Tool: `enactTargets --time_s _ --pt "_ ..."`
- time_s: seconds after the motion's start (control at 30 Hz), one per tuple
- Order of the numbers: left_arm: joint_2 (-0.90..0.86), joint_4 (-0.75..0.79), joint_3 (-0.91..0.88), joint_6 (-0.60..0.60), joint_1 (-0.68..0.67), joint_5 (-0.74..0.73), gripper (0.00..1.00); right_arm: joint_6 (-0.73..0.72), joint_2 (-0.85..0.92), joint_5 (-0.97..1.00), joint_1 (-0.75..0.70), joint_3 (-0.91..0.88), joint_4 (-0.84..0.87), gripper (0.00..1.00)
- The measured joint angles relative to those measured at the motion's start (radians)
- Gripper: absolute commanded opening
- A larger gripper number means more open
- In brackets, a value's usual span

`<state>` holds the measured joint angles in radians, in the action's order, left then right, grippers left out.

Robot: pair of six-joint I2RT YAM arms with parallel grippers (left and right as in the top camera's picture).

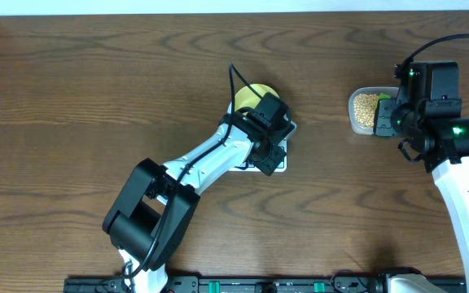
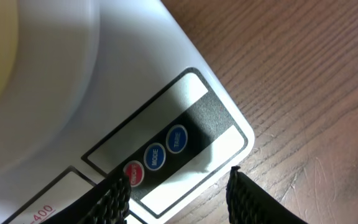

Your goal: Scoop item into bowl and weigh 50g on scale

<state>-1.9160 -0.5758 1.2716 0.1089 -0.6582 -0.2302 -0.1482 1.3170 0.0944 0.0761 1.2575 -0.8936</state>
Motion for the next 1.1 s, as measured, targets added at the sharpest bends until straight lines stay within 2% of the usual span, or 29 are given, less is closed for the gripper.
enactTargets --time_s 1.1 --pt "-0.012 0.010 0.000 -0.007 -0.027 0.002 0.53 0.000 0.000 0.000 0.000 0.000 0.004 0.01"
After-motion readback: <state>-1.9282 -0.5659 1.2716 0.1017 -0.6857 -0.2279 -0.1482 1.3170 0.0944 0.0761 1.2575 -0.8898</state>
